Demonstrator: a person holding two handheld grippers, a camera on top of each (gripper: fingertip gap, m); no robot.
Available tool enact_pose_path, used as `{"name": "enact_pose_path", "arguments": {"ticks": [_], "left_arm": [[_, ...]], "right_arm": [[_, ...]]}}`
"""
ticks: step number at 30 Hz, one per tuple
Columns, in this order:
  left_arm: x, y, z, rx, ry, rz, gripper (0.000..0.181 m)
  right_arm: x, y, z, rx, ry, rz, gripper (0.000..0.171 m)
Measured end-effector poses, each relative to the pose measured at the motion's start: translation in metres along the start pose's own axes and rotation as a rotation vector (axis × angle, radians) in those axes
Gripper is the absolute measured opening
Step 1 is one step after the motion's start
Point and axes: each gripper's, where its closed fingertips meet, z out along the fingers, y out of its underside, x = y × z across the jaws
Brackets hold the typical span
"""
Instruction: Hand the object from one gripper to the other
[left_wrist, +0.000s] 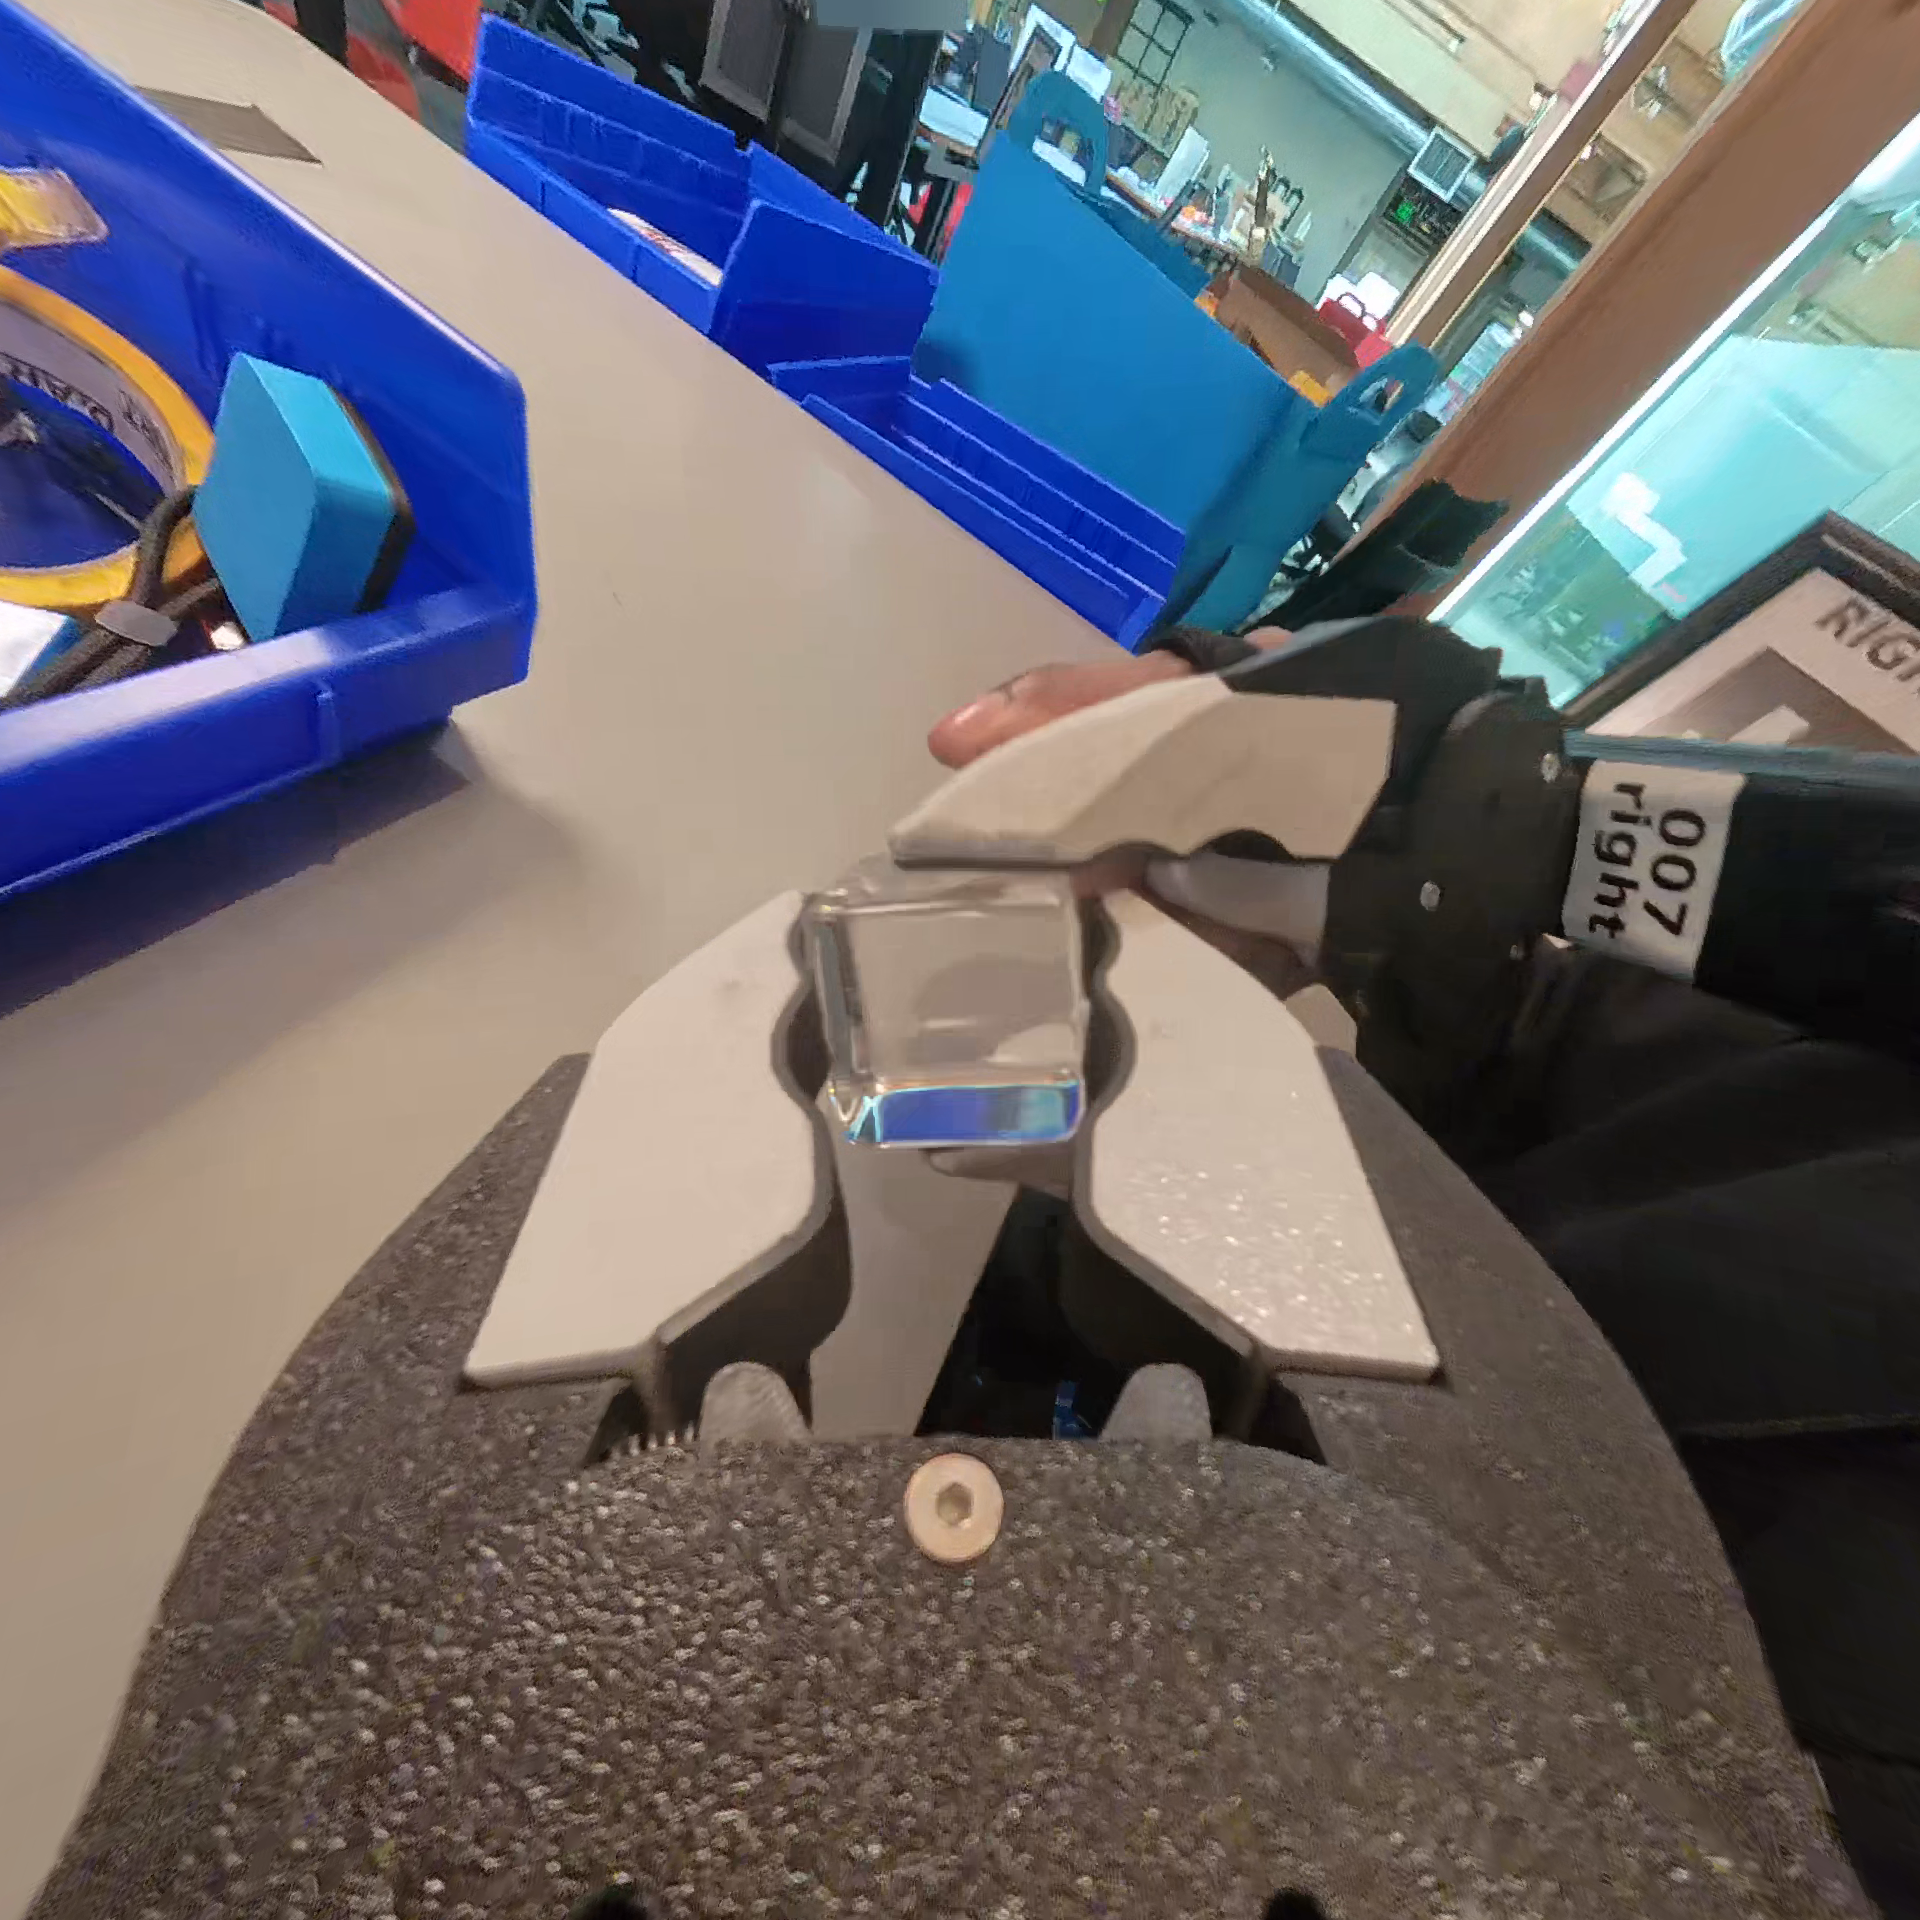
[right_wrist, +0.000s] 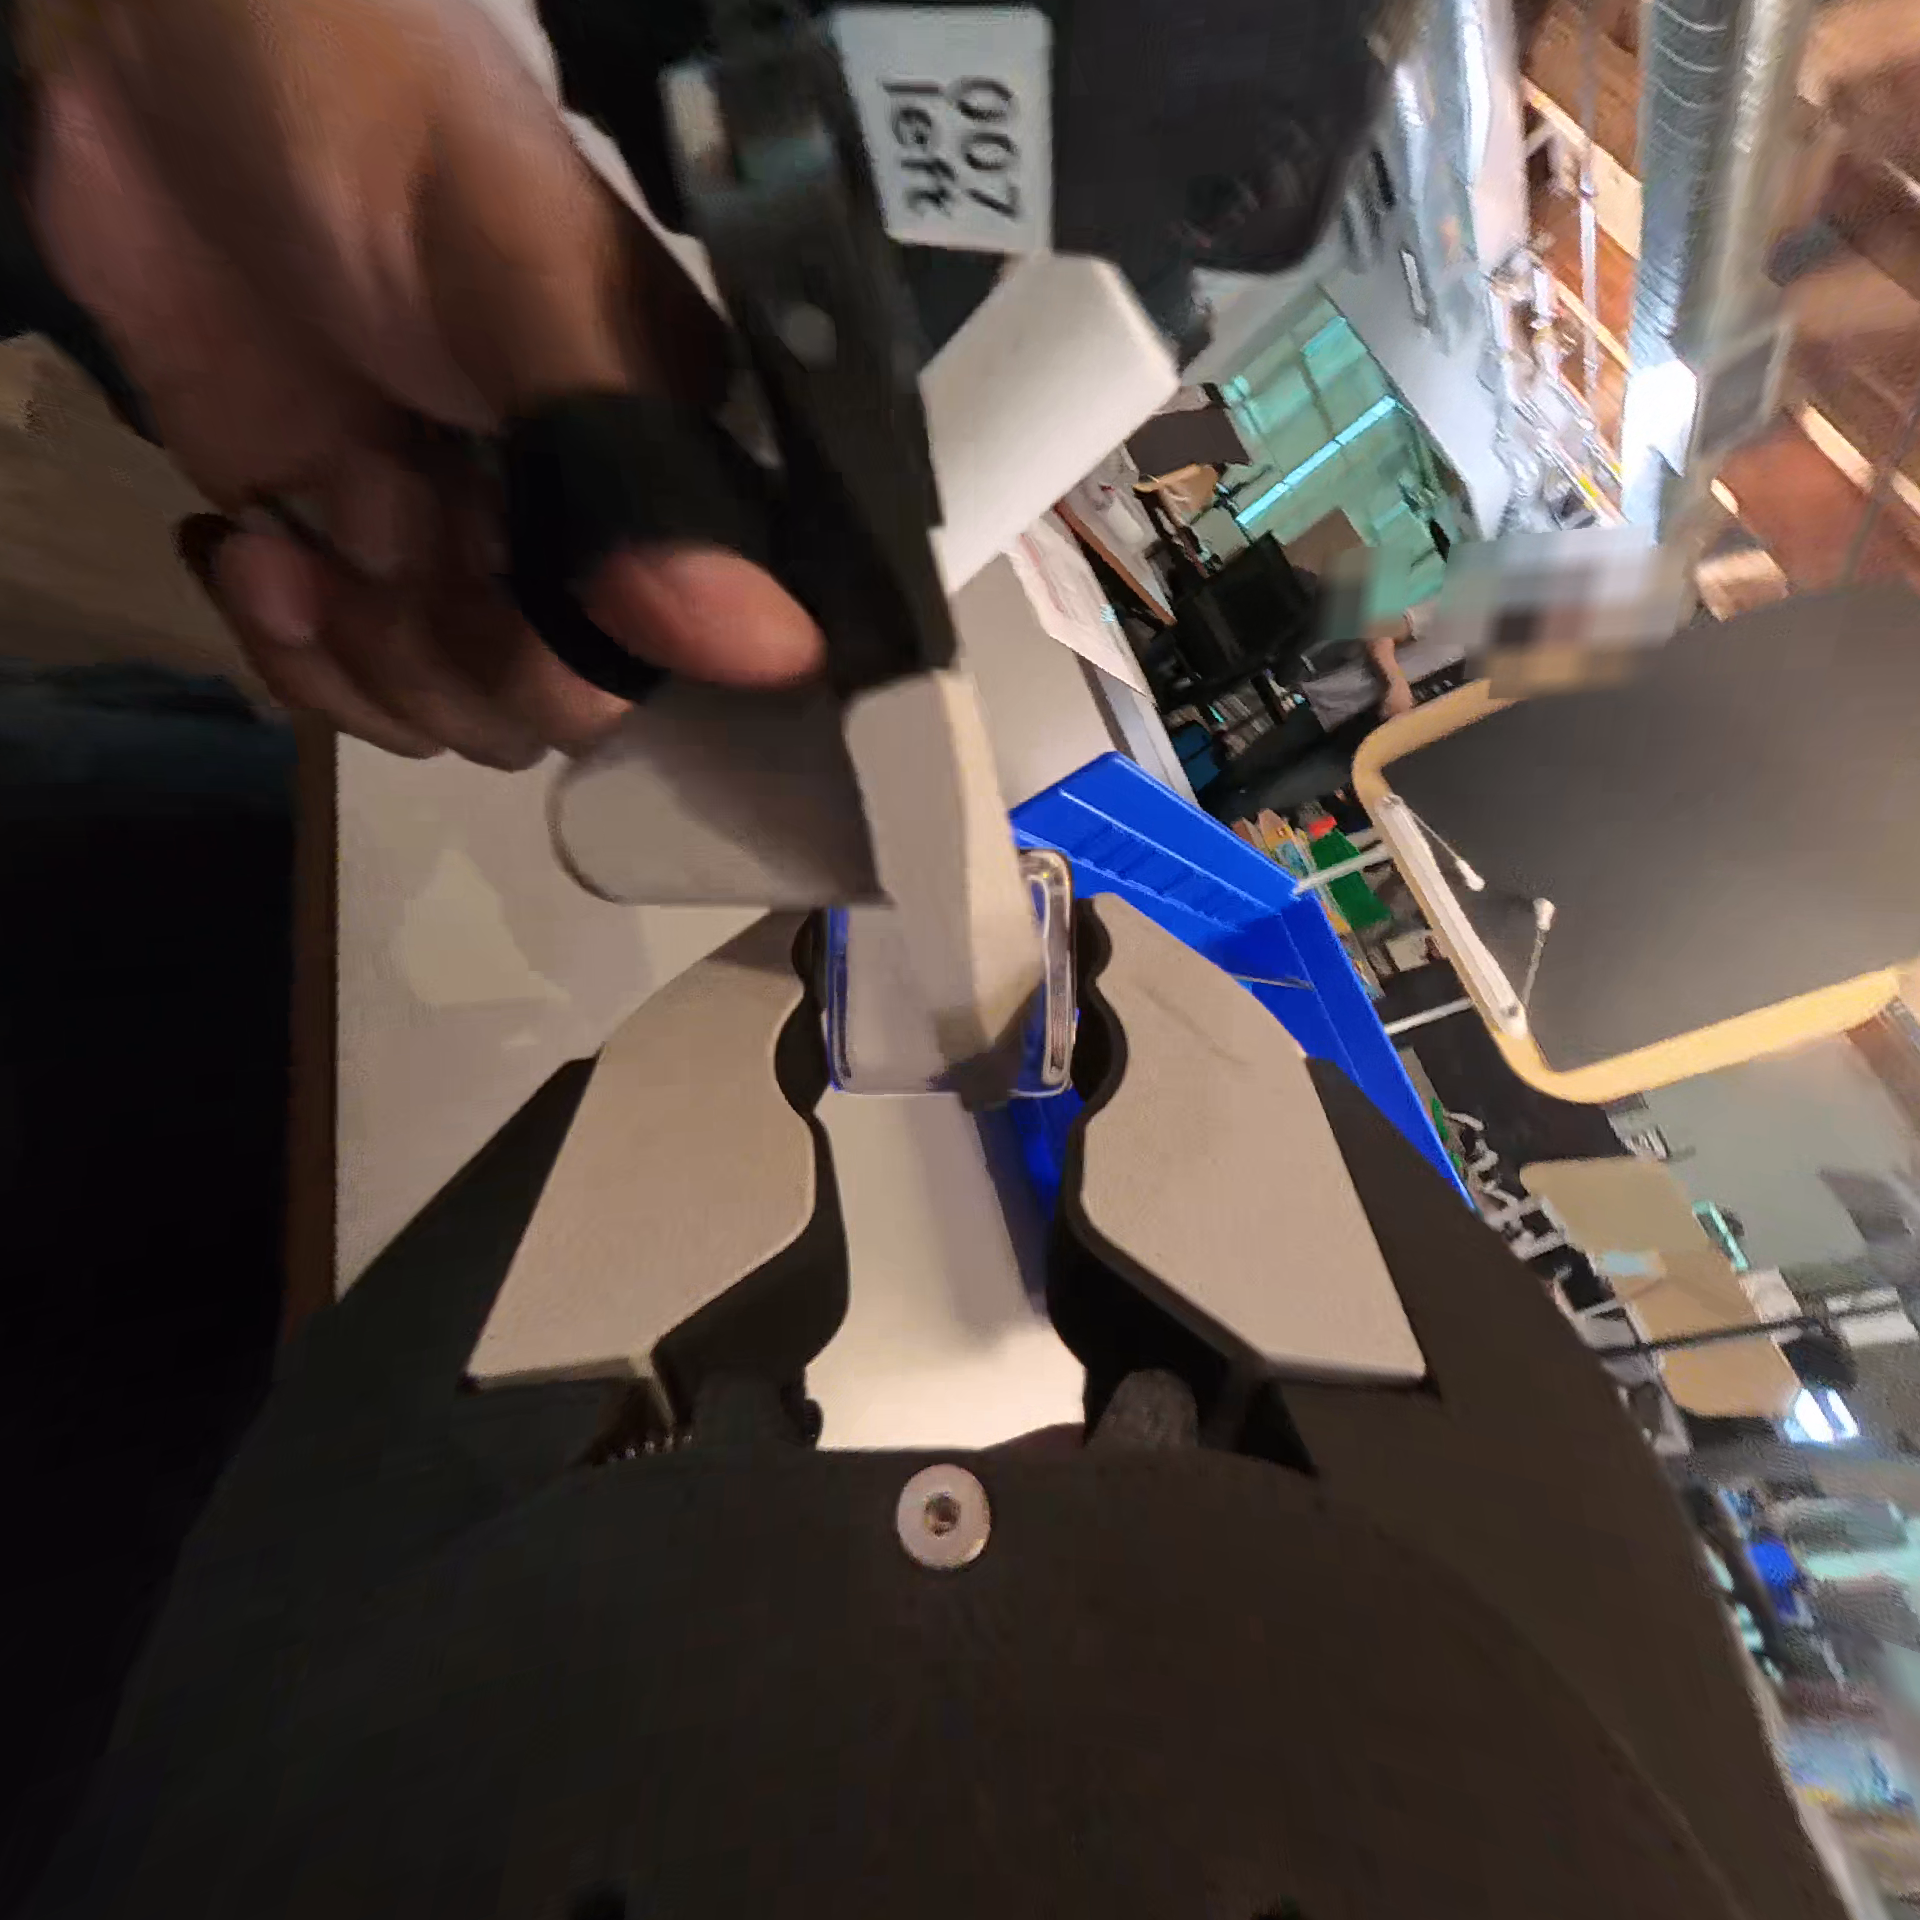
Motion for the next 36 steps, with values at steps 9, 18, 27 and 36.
{"name": "enact_pose_path", "arguments": {"ticks": [9,18,27,36], "left_arm": [[-0.058,-0.044,-0.012,0.233,0.133,-0.223,0.046],[-0.079,-0.080,-0.037,0.667,0.206,-0.488,0.046],[-0.019,-0.055,-0.025,0.781,0.475,-0.601,0.046],[-0.005,-0.051,-0.024,0.738,0.464,-0.477,0.046]], "right_arm": [[0.048,0.029,0.032,0.053,-0.167,0.285,0.059],[0.064,0.024,0.037,0.230,0.091,0.589,0.049],[0.034,0.000,-0.006,0.164,0.399,0.329,0.052],[0.025,-0.001,0.005,0.066,0.423,0.235,0.056]]}}
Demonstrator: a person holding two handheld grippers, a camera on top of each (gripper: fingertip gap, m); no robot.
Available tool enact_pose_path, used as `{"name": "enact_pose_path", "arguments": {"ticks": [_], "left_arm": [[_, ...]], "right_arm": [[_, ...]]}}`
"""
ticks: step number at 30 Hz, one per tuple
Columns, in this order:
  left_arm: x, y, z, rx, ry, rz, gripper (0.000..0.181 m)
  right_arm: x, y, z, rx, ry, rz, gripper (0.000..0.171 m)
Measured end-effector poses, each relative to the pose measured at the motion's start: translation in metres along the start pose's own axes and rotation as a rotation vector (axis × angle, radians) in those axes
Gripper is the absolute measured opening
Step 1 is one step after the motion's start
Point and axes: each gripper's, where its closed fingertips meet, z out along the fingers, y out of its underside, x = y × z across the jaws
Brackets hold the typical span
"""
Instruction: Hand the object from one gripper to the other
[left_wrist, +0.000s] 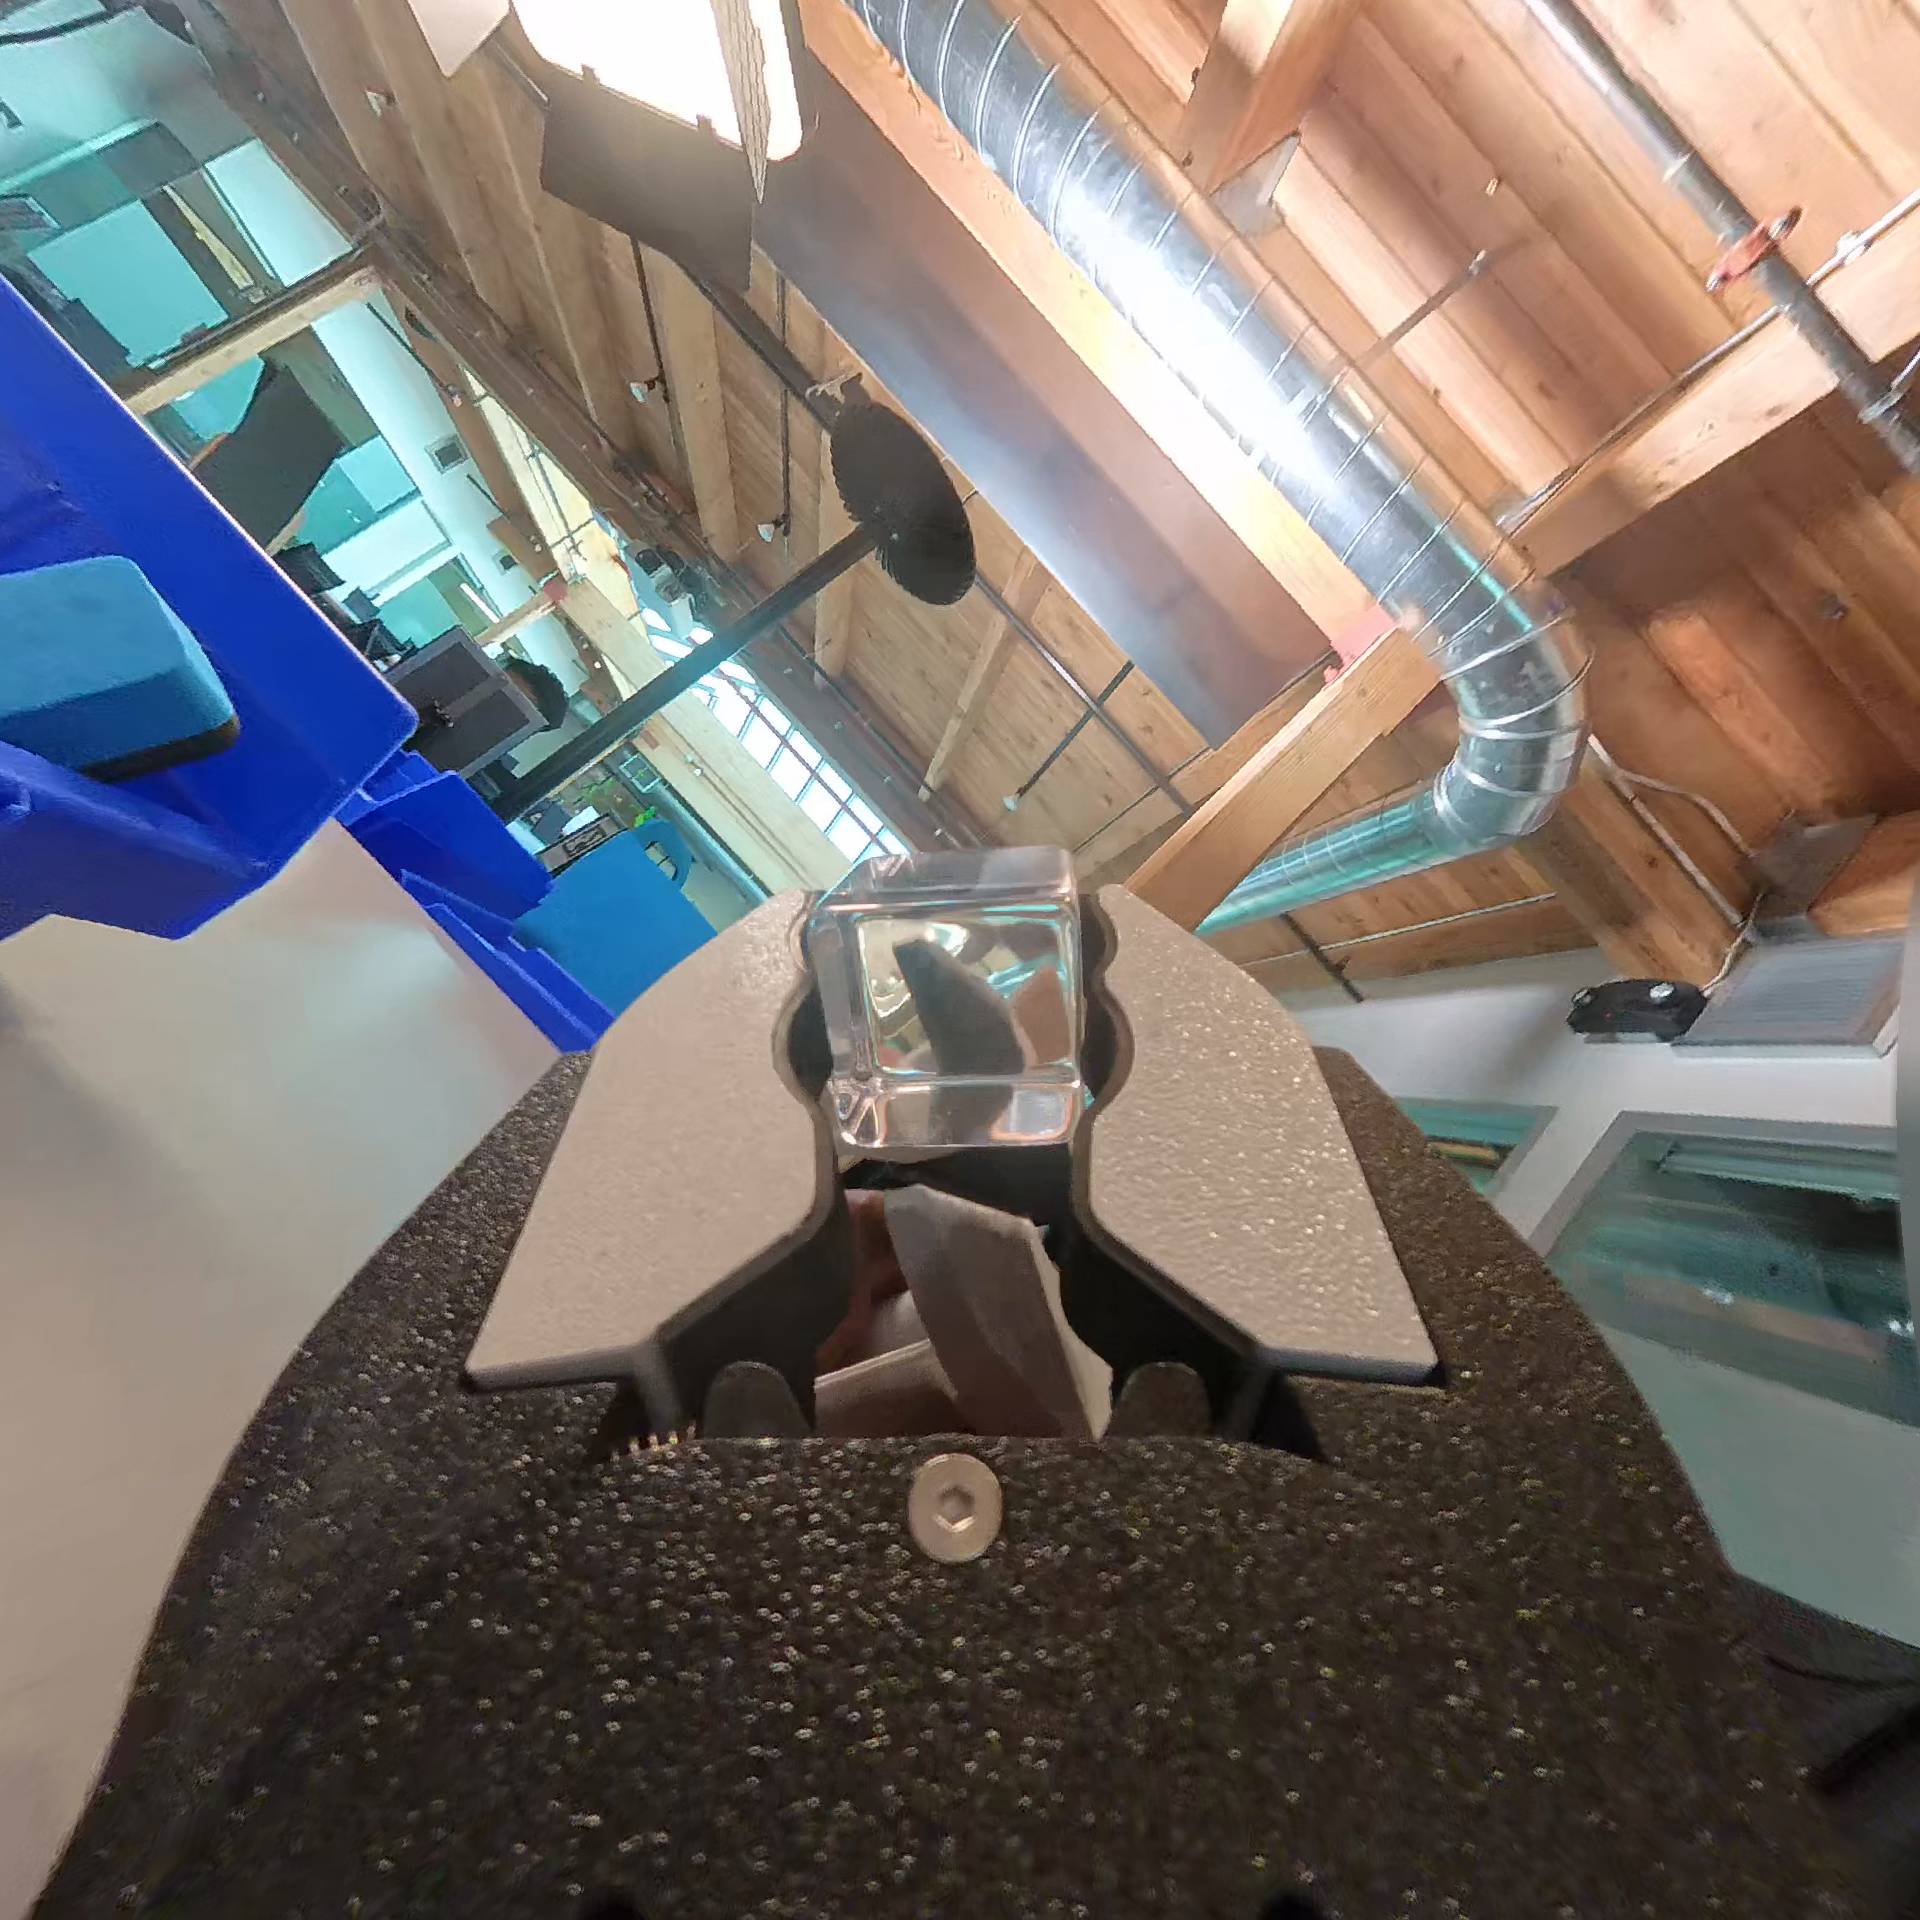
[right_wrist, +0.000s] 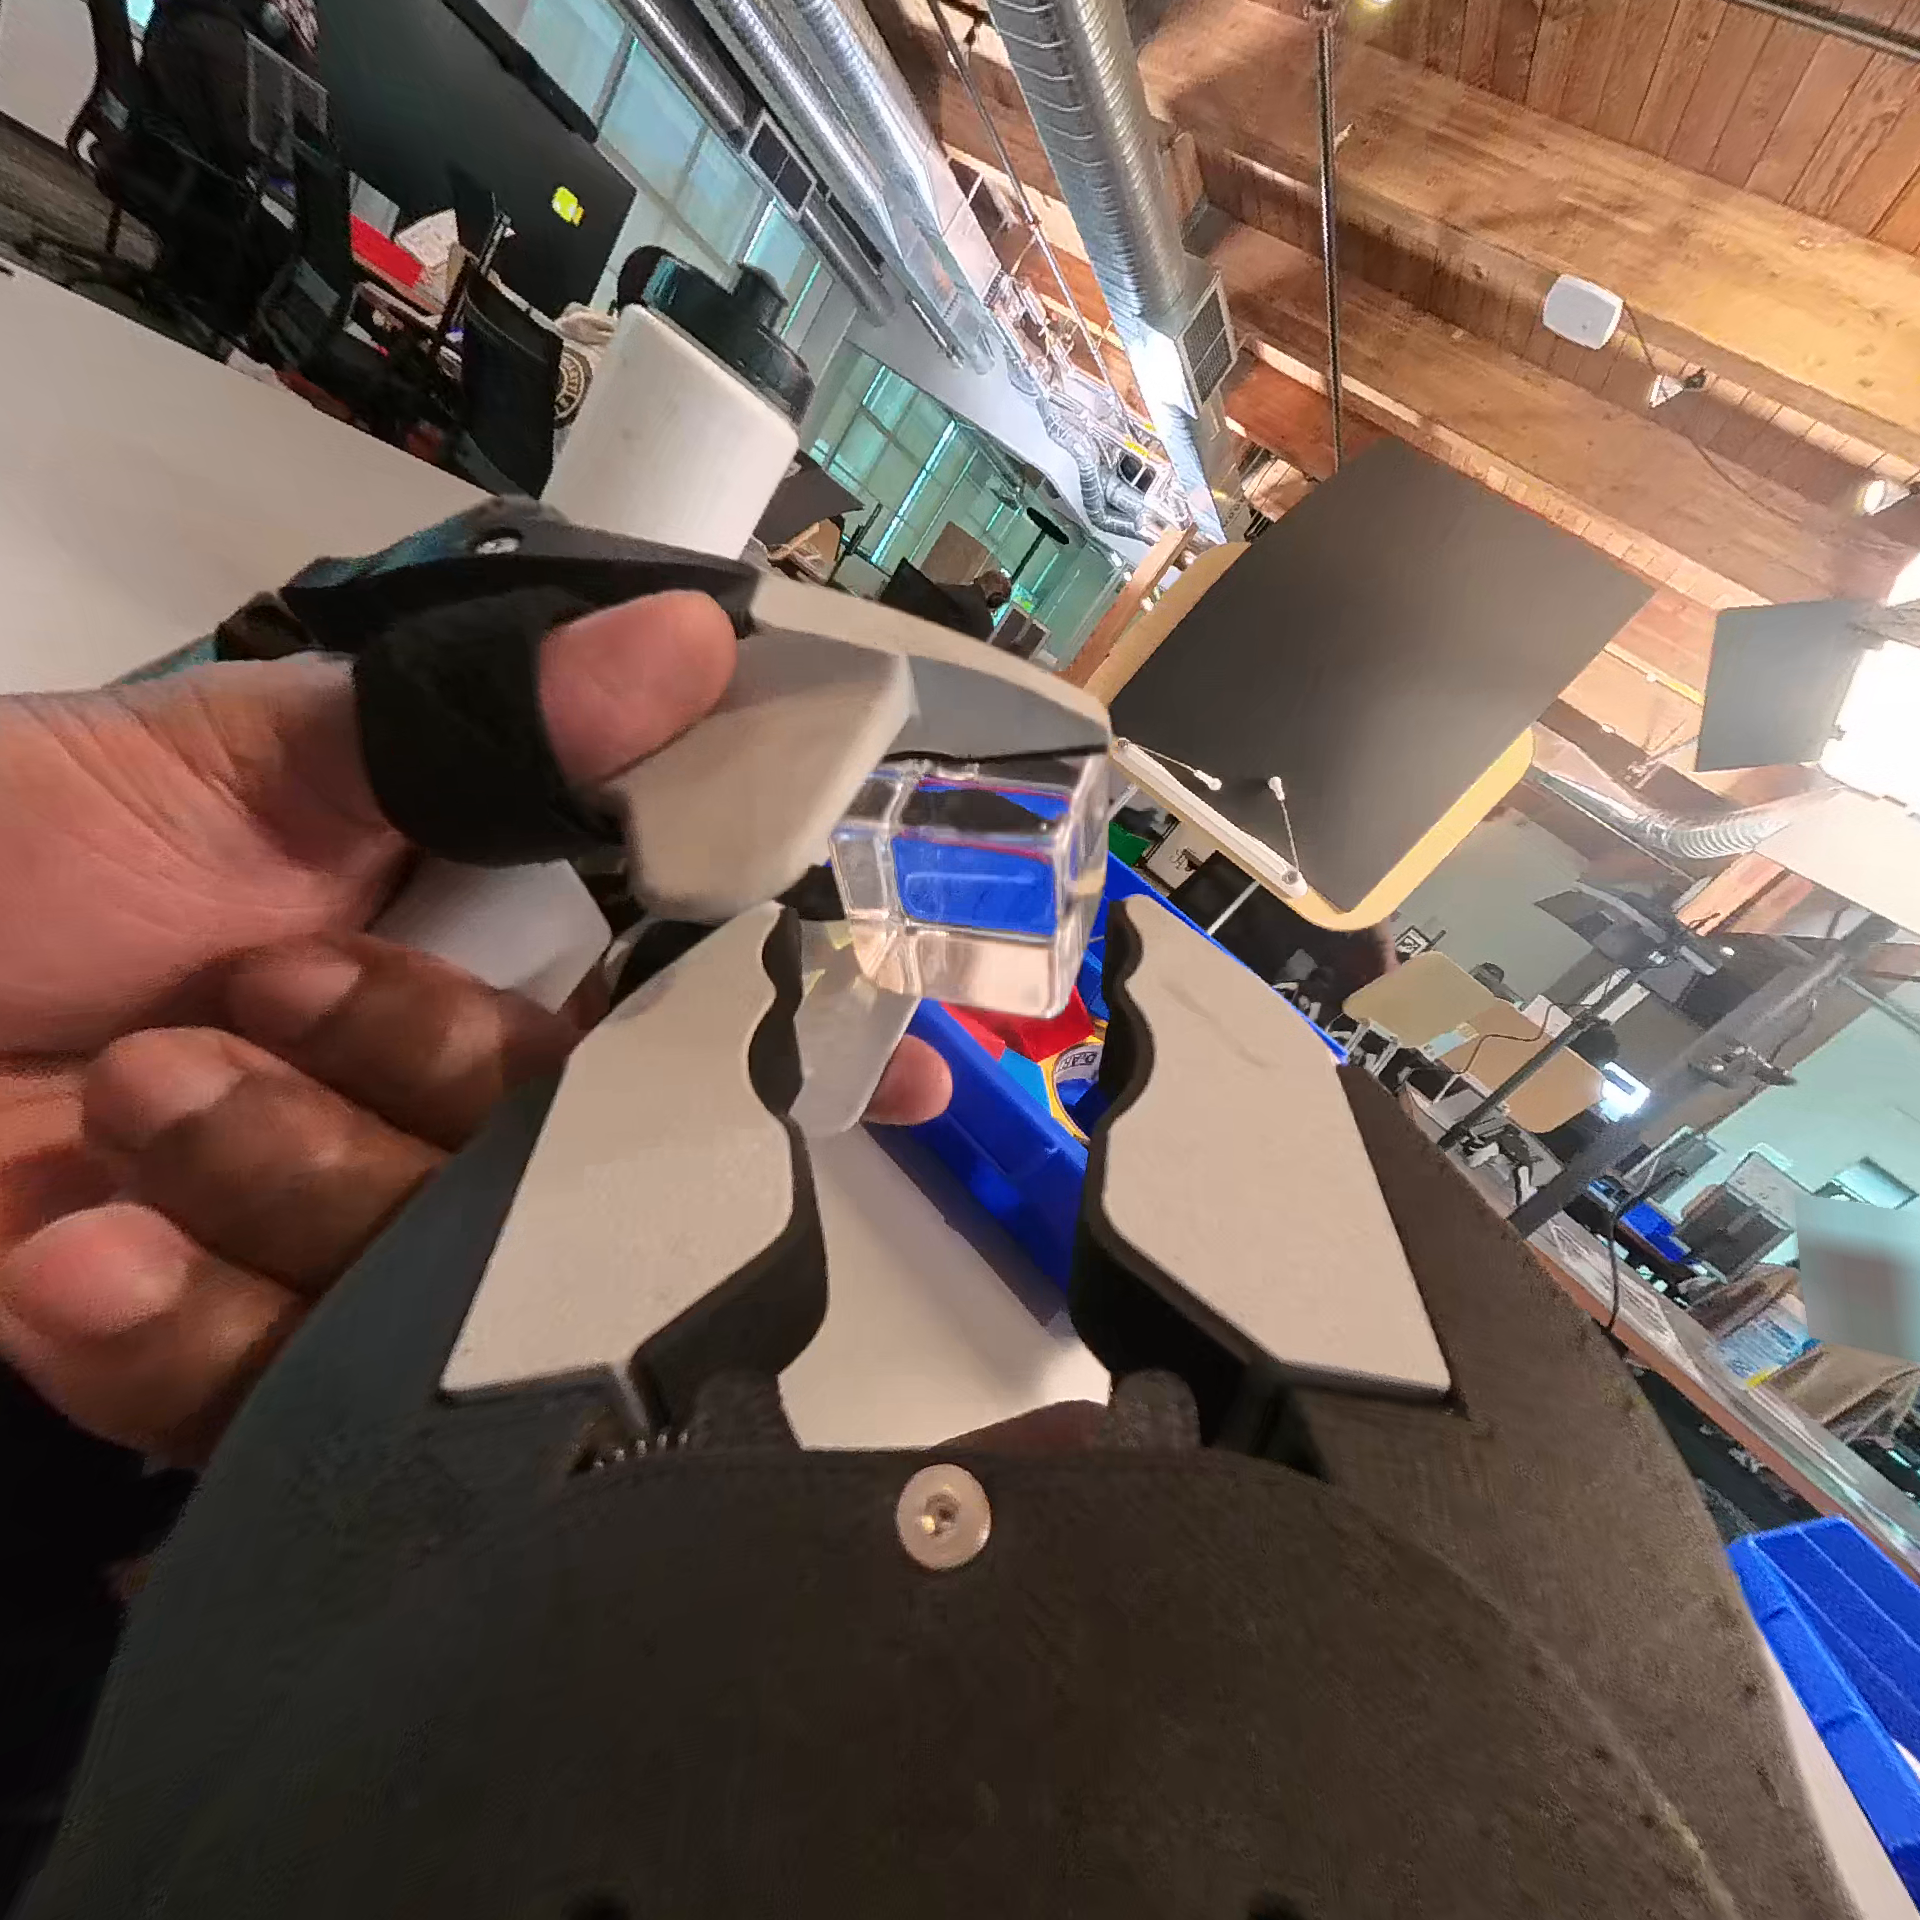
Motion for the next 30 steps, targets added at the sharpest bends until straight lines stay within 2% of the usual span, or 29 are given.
{"name": "enact_pose_path", "arguments": {"ticks": [4,6,10,13,16,19,25,30], "left_arm": [[-0.003,0.001,-0.003,-0.048,-0.026,0.055,0.046],[-0.003,-0.006,-0.006,-0.033,-0.026,0.070,0.046],[-0.001,-0.012,-0.014,-0.076,-0.033,0.124,0.048],[0.002,-0.025,-0.021,-0.075,-0.059,0.234,0.056],[0.016,-0.040,-0.028,-0.074,-0.081,0.460,0.065],[0.029,-0.046,-0.032,-0.110,-0.116,0.786,0.073],[0.044,-0.039,-0.022,-0.176,-0.137,1.425,0.076],[0.056,-0.058,0.005,-0.027,-0.213,1.673,0.079]], "right_arm": [[-0.001,-0.003,0.016,0.007,0.012,-0.020,0.054],[0.000,-0.005,0.021,0.024,0.011,-0.035,0.045],[-0.006,-0.008,0.030,0.052,-0.099,-0.023,0.045],[-0.005,-0.012,0.030,0.068,-0.210,0.067,0.046],[0.004,-0.018,0.027,0.082,-0.348,0.273,0.046],[0.020,-0.029,0.023,0.109,-0.465,0.529,0.046],[0.049,-0.050,0.021,0.126,-0.736,1.082,0.045],[0.065,-0.073,0.033,0.187,-0.842,1.376,0.045]]}}
